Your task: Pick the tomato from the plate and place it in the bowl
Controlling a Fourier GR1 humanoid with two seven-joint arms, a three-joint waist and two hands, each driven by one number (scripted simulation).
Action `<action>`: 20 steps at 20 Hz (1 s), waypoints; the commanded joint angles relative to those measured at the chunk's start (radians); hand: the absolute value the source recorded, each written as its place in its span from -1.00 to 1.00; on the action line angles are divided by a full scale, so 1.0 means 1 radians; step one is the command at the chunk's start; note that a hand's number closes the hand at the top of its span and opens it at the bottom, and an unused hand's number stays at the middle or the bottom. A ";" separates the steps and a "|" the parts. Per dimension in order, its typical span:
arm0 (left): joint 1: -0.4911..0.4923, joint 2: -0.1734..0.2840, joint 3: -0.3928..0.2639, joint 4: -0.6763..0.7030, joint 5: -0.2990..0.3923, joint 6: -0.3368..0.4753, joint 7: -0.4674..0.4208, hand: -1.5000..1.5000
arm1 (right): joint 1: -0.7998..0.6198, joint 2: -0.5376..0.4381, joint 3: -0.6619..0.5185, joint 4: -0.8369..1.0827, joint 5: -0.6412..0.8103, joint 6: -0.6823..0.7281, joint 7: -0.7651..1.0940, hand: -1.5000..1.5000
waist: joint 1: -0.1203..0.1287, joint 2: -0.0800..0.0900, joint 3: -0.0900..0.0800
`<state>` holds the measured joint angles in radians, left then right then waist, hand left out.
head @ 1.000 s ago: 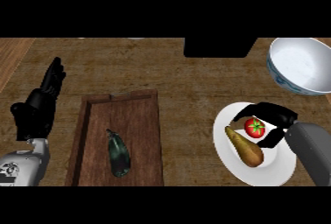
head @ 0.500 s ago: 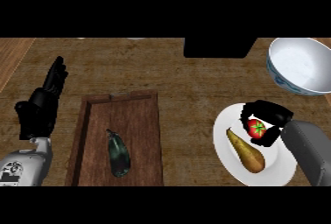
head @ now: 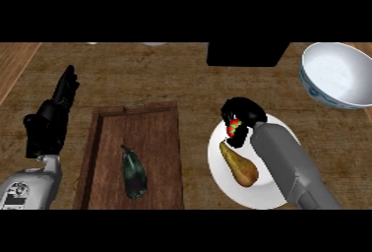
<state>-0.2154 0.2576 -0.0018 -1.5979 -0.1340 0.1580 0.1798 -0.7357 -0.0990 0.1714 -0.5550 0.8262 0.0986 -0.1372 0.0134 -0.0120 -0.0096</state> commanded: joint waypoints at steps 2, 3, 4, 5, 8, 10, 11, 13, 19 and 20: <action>-0.004 -0.017 -0.014 0.001 -0.009 0.005 -0.006 0.00 | -0.043 0.095 0.046 -0.128 -0.099 -0.136 0.320 1.00 | 0.012 0.002 0.009; -0.027 0.000 0.007 0.028 0.001 -0.007 -0.001 0.00 | -0.033 0.096 0.078 -0.189 -0.137 -0.137 0.360 1.00 | 0.003 -0.001 0.009; -0.006 0.014 0.014 0.010 0.027 -0.037 -0.009 0.00 | -0.095 0.097 0.063 -0.216 -0.188 -0.130 0.408 1.00 | 0.023 -0.001 0.009; -0.022 -0.005 0.012 0.004 0.025 -0.018 0.001 0.00 | -0.031 0.097 0.077 -0.255 -0.214 -0.229 0.394 1.00 | 0.013 0.002 0.010; -0.012 -0.001 0.019 0.036 0.010 -0.010 -0.011 0.00 | -0.050 0.098 0.091 -0.417 -0.236 -0.299 0.485 1.00 | -0.023 -0.006 0.009; -0.013 0.000 0.024 0.052 0.001 -0.003 -0.021 0.00 | -0.033 0.098 0.118 -0.505 -0.237 -0.376 0.566 1.00 | -0.027 -0.003 0.009; 0.019 0.004 0.023 -0.008 0.003 -0.001 0.007 0.00 | -0.025 0.099 0.115 -0.546 -0.208 -0.408 0.606 1.00 | -0.024 -0.007 0.009; 0.006 0.002 0.038 0.036 0.006 0.002 -0.007 0.00 | -0.002 0.099 0.130 -0.626 -0.131 -0.438 0.713 1.00 | -0.043 -0.004 0.008; 0.018 0.005 0.036 -0.015 0.008 -0.018 0.010 0.00 | 0.047 0.049 0.123 -0.803 0.054 -0.415 0.952 1.00 | -0.025 0.005 0.009; 0.061 -0.005 0.025 -0.031 -0.005 -0.010 -0.016 0.00 | 0.015 -0.027 0.043 -0.815 -0.010 -0.364 0.896 1.00 | -0.020 0.007 0.009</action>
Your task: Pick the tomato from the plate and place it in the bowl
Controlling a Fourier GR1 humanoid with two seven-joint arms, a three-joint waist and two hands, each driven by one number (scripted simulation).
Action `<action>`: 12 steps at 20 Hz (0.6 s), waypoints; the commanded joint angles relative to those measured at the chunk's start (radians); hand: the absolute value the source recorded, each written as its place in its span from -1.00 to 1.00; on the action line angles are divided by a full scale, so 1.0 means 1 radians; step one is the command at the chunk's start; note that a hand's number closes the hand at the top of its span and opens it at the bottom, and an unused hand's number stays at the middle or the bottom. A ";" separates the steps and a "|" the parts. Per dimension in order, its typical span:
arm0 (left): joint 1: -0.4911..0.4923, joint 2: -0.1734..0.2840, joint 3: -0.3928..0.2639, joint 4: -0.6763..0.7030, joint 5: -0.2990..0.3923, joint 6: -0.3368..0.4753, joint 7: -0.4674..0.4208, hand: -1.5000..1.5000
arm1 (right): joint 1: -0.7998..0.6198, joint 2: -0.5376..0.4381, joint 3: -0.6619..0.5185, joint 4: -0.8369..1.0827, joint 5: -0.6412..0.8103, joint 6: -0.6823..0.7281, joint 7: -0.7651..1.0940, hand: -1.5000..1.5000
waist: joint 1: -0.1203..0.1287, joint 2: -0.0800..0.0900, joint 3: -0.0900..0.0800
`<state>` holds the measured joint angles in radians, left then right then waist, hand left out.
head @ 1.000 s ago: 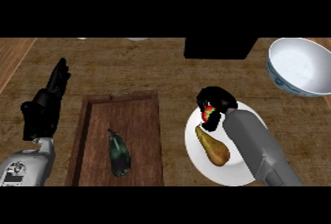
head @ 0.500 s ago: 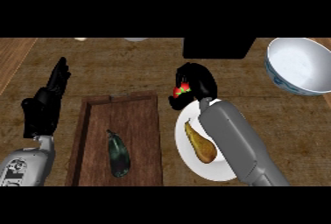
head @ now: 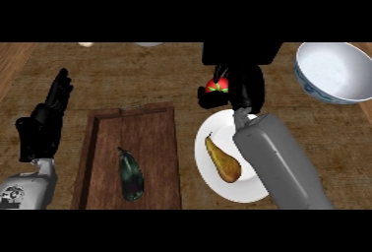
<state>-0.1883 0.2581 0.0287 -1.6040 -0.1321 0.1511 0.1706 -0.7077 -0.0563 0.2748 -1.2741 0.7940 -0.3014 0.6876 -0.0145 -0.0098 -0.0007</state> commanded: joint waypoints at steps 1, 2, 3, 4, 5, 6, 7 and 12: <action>-0.033 -0.013 -0.002 0.000 -0.003 -0.001 0.000 0.00 | 0.034 -0.088 -0.081 -0.125 0.007 0.014 0.042 1.00 | 0.002 0.006 0.001; -0.023 -0.031 -0.028 -0.010 -0.045 0.028 0.018 0.00 | 0.052 -0.080 -0.095 -0.112 0.014 -0.020 0.024 1.00 | 0.007 0.008 0.001; -0.049 -0.023 -0.002 0.050 -0.019 0.006 -0.003 0.00 | 0.063 -0.103 -0.134 -0.111 -0.033 -0.010 -0.023 1.00 | 0.007 0.010 0.001; -0.037 -0.042 -0.029 0.025 -0.046 0.026 0.013 0.00 | 0.106 -0.124 -0.138 -0.137 -0.022 -0.035 -0.047 1.00 | 0.007 0.009 0.001; -0.011 0.003 0.017 0.016 0.004 -0.024 -0.045 0.00 | 0.031 -0.181 -0.216 -0.047 -0.076 0.000 -0.099 1.00 | 0.017 0.011 0.001; -0.014 -0.022 -0.008 -0.010 -0.015 -0.005 -0.007 0.00 | 0.114 -0.165 -0.222 -0.068 -0.089 -0.066 -0.148 1.00 | 0.014 0.010 0.001; -0.030 -0.047 -0.023 0.026 -0.031 0.014 -0.009 0.00 | 0.040 -0.174 -0.266 -0.012 -0.089 -0.069 -0.132 1.00 | 0.017 0.012 0.001; -0.019 -0.029 0.005 0.001 -0.013 -0.010 -0.011 0.00 | 0.043 -0.282 -0.399 0.094 -0.177 -0.095 -0.308 1.00 | 0.021 0.013 0.001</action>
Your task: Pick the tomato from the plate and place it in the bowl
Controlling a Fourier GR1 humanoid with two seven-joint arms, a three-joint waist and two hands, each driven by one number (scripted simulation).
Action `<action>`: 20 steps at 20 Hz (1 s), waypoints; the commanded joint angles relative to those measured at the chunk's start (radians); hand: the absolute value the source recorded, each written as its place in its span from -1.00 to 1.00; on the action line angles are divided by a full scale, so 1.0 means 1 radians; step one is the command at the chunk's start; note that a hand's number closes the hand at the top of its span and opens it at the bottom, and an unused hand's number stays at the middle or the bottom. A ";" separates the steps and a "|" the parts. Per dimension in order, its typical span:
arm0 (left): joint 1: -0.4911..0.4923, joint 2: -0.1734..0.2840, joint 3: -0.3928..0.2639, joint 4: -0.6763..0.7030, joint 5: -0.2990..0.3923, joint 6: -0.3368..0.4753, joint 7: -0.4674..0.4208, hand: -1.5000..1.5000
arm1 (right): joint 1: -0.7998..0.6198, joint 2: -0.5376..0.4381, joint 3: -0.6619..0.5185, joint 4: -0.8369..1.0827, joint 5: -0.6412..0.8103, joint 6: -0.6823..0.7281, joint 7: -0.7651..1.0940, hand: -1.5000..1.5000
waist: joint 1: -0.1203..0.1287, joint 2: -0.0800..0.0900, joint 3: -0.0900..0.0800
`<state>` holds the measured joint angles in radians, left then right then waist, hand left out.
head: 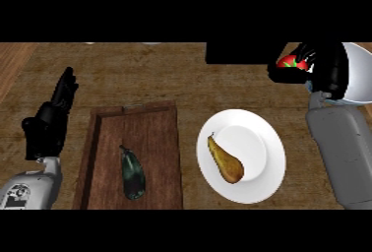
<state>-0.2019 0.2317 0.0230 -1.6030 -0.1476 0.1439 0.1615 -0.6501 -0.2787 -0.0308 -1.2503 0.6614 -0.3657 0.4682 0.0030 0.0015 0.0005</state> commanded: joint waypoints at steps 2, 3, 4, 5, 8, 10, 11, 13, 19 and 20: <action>-0.085 0.034 0.039 0.022 0.019 -0.033 0.049 0.00 | -0.009 -0.060 -0.145 0.210 -0.110 -0.082 -0.257 1.00 | 0.010 0.007 0.001; -0.060 -0.005 0.009 0.032 -0.008 -0.001 0.014 0.00 | -0.046 -0.097 -0.186 0.232 -0.130 -0.077 -0.276 1.00 | 0.009 0.006 0.001; -0.046 0.014 0.036 0.037 0.026 -0.031 -0.010 0.00 | -0.036 -0.094 -0.164 0.293 -0.066 -0.126 -0.293 1.00 | 0.013 0.006 0.000; -0.031 0.004 0.008 0.010 -0.009 -0.011 0.020 0.00 | -0.058 -0.170 -0.203 0.324 -0.092 -0.082 -0.325 1.00 | 0.017 0.007 0.001; 0.003 -0.026 -0.020 -0.030 -0.024 0.004 0.007 0.00 | -0.056 -0.178 -0.223 0.484 -0.060 -0.168 -0.421 1.00 | 0.026 0.008 0.001; -0.078 0.006 -0.002 -0.006 0.000 -0.034 0.050 0.00 | -0.120 -0.260 -0.233 0.594 -0.021 -0.165 -0.440 1.00 | 0.042 0.020 0.002; -0.074 0.010 0.027 0.034 0.005 -0.025 0.008 0.00 | -0.118 -0.254 -0.209 0.607 0.021 -0.190 -0.419 1.00 | 0.029 0.014 0.001; -0.056 -0.007 -0.004 -0.026 -0.013 -0.016 0.064 0.00 | -0.120 -0.281 -0.232 0.697 0.027 -0.240 -0.484 1.00 | 0.037 0.014 0.002; -0.051 0.009 0.017 0.011 0.015 -0.051 -0.009 0.00 | -0.231 -0.355 -0.277 0.919 0.043 -0.280 -0.518 1.00 | 0.060 0.025 0.003; -0.062 -0.018 -0.027 0.009 -0.025 -0.028 0.004 0.00 | -0.181 -0.347 -0.294 0.926 0.027 -0.320 -0.568 1.00 | 0.067 0.034 0.005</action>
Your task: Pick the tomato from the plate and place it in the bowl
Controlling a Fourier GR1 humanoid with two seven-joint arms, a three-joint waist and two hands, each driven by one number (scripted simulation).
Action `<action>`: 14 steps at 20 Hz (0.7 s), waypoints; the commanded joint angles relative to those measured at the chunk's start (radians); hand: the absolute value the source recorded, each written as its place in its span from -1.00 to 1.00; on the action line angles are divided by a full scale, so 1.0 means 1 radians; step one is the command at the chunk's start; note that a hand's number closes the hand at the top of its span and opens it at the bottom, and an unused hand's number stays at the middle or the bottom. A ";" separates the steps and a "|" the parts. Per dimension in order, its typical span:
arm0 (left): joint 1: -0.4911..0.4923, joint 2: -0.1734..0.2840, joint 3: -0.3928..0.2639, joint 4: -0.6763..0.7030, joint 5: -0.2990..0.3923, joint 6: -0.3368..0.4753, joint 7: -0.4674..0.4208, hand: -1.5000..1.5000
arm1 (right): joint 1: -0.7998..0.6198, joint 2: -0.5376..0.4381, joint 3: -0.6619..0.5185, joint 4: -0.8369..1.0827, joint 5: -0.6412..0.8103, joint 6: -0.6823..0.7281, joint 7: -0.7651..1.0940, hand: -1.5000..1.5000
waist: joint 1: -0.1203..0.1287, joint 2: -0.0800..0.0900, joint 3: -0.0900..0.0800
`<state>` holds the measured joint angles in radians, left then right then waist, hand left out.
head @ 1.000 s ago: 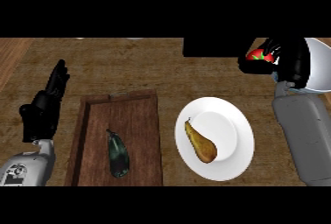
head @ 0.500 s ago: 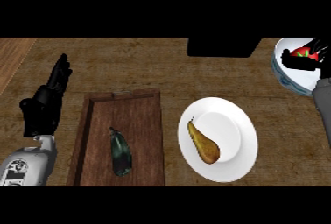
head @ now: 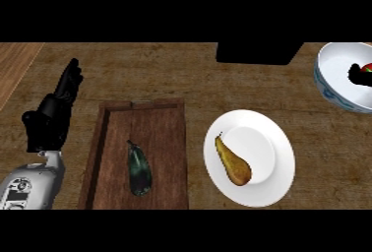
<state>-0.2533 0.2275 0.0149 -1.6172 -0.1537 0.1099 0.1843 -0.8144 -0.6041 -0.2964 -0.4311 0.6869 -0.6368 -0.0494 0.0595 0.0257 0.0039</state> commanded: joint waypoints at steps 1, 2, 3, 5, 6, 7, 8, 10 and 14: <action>0.002 -0.022 -0.023 0.006 -0.003 -0.003 0.001 0.00 | -0.023 -0.025 -0.079 0.105 -0.064 -0.006 -0.067 1.00 | 0.016 0.012 0.004; 0.042 -0.048 -0.038 -0.005 -0.026 0.030 -0.039 0.00 | -0.020 -0.031 -0.102 0.119 -0.091 0.021 -0.076 1.00 | 0.016 0.009 0.003; -0.008 -0.004 -0.005 0.000 0.003 -0.009 0.000 0.00 | -0.051 -0.009 -0.100 0.150 -0.085 0.025 -0.036 1.00 | 0.024 0.011 0.003; -0.027 -0.005 -0.003 -0.003 0.003 -0.006 0.017 0.00 | -0.050 -0.051 -0.113 0.170 -0.110 0.142 -0.092 -1.00 | 0.020 0.012 0.005; 0.013 -0.030 -0.018 0.002 -0.007 0.012 -0.038 0.00 | -0.013 -0.014 -0.136 0.165 -0.138 0.116 -0.153 -1.00 | 0.025 0.017 0.006; -0.041 -0.023 -0.011 -0.011 0.007 0.002 0.020 0.00 | -0.046 -0.054 -0.151 0.170 -0.155 0.182 -0.150 -1.00 | 0.021 0.015 0.007; -0.026 -0.053 -0.037 0.009 -0.012 0.020 0.002 0.00 | -0.026 -0.027 -0.173 0.167 -0.183 0.180 -0.204 -1.00 | 0.011 0.016 0.007; -0.001 -0.022 -0.016 -0.004 0.003 -0.005 -0.002 0.00 | -0.022 -0.021 -0.192 0.173 -0.204 0.200 -0.266 -1.00 | 0.025 0.013 0.007; -0.026 -0.036 -0.034 0.005 -0.016 0.006 -0.007 0.00 | -0.022 -0.033 -0.259 0.170 -0.269 0.211 -0.368 -1.00 | 0.016 0.015 0.007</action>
<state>-0.2726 0.2007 -0.0039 -1.6124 -0.1600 0.1143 0.1799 -0.8410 -0.6359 -0.5027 -0.2678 0.4715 -0.4419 -0.3241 0.0777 0.0403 0.0105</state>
